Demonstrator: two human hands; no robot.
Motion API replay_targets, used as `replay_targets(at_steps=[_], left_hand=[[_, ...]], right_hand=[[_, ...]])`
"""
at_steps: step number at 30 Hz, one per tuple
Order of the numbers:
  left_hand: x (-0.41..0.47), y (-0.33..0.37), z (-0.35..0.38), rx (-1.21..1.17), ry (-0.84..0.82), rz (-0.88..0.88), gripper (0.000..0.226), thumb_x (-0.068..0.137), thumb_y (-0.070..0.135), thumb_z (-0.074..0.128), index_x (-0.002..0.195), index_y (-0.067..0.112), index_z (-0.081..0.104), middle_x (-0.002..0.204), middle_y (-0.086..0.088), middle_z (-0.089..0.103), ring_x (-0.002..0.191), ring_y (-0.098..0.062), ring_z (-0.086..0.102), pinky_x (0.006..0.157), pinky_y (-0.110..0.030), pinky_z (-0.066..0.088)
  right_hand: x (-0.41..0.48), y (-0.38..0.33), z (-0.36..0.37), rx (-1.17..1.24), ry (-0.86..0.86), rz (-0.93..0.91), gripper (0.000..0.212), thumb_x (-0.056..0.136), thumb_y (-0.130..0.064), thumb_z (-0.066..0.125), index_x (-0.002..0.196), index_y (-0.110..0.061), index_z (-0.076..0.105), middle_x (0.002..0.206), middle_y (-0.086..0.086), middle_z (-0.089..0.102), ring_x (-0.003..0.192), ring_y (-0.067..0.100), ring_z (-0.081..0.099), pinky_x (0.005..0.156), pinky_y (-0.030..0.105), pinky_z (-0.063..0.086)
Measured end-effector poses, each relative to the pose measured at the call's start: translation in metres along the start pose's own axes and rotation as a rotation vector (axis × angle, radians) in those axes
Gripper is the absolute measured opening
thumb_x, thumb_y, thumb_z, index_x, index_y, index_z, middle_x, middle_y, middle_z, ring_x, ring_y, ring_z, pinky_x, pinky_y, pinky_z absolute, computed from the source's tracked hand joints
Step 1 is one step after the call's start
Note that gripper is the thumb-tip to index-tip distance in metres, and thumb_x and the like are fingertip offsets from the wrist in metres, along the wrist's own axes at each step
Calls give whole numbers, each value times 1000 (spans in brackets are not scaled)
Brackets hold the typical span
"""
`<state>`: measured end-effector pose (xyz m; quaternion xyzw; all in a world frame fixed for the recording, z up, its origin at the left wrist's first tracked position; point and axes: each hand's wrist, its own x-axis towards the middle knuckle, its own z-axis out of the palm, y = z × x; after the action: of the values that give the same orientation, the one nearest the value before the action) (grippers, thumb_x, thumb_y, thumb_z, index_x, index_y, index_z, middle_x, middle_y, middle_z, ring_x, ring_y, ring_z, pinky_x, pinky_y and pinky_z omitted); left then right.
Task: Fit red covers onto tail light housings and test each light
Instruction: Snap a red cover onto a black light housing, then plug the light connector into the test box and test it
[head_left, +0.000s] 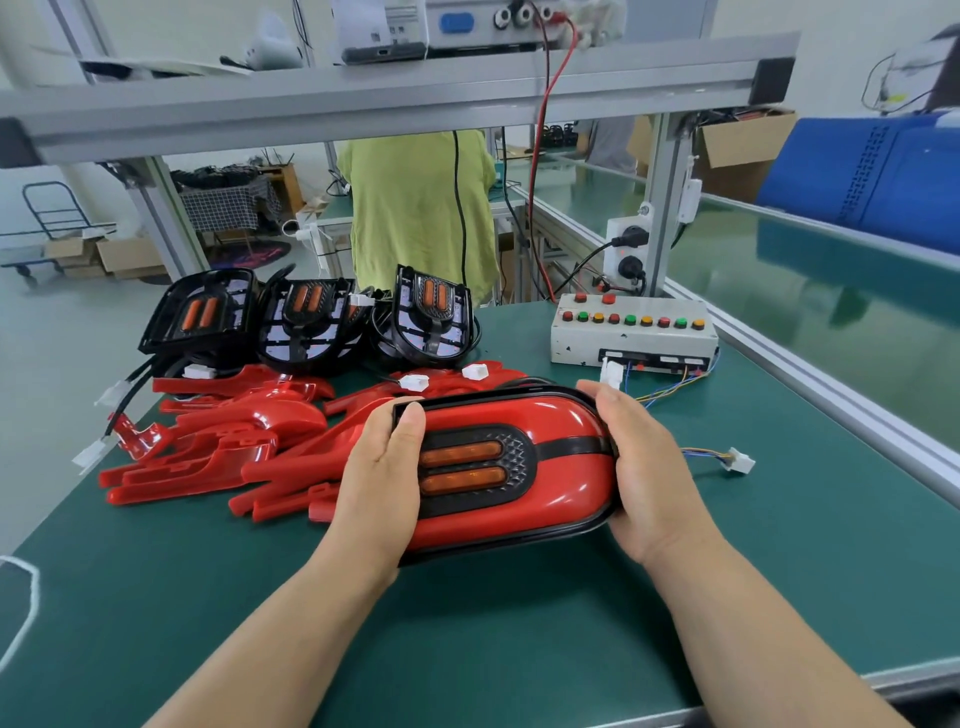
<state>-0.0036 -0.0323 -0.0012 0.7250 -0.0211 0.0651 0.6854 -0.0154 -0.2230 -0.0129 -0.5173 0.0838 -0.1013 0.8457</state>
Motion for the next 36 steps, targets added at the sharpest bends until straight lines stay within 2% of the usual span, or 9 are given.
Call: replay_targets(at_steps=[6, 9, 13, 17, 21, 26, 31, 33, 36], left_hand=[[-4, 6, 5, 1, -24, -6, 28, 103, 39, 42, 97, 27, 66, 96, 5, 74, 92, -14, 71, 81, -35, 57], [-4, 9, 7, -29, -33, -49, 28, 102, 42, 42, 97, 29, 67, 98, 2, 75, 93, -19, 72, 80, -41, 59], [-2, 19, 12, -308, -7, -236, 30, 102, 44, 41, 108, 26, 64, 100, -7, 76, 88, -29, 75, 72, -69, 53], [11, 30, 14, -442, 200, -318, 36, 102, 40, 48, 84, 17, 68, 60, 1, 72, 49, -19, 70, 38, -41, 51], [34, 37, 11, -589, 270, -349, 24, 103, 36, 48, 98, 17, 61, 64, -2, 74, 55, -20, 72, 41, -37, 53], [46, 37, 16, -555, 173, -331, 34, 105, 36, 43, 120, 10, 60, 98, -11, 76, 81, -25, 75, 58, -42, 60], [35, 36, 21, -496, 43, -318, 31, 104, 35, 46, 100, 11, 65, 70, -6, 75, 56, -20, 72, 43, -32, 55], [30, 38, 24, -445, -109, -369, 33, 103, 36, 46, 97, 9, 66, 72, -10, 75, 55, -22, 72, 43, -31, 54], [27, 35, 27, -299, -417, -389, 44, 104, 36, 40, 107, 7, 73, 100, -17, 75, 83, -28, 75, 61, -34, 59]], right_hand=[[1, -6, -5, -64, 121, 14, 24, 98, -42, 53, 107, -30, 71, 113, -2, 74, 107, 20, 69, 96, 45, 55], [8, -20, -14, -1, 126, 50, 26, 100, -37, 53, 107, -20, 70, 98, -3, 77, 84, 16, 72, 72, 31, 60], [20, -41, -29, -85, 109, 33, 23, 99, -3, 47, 112, -12, 63, 82, 1, 73, 58, 10, 66, 52, 25, 50], [30, -45, -37, -131, 149, 3, 25, 99, 7, 43, 109, -10, 59, 97, 11, 69, 63, 11, 73, 52, 21, 55], [46, -46, -38, -108, 235, -57, 25, 100, 8, 42, 115, -7, 56, 98, 10, 67, 65, 10, 73, 57, 21, 58], [67, -60, -26, -276, 218, -190, 39, 95, 15, 38, 107, -16, 58, 105, 8, 62, 69, 9, 71, 68, 24, 60], [77, -83, -8, -638, -4, -299, 61, 89, 18, 30, 124, -24, 56, 107, 9, 59, 61, 7, 64, 57, 24, 51], [79, -93, -5, -676, -34, -312, 65, 85, 18, 30, 124, -28, 54, 107, 7, 59, 54, 2, 61, 51, 18, 46], [85, -105, -12, -758, -81, -338, 60, 88, 14, 32, 119, -32, 53, 108, 1, 63, 66, 5, 65, 58, 17, 46]])
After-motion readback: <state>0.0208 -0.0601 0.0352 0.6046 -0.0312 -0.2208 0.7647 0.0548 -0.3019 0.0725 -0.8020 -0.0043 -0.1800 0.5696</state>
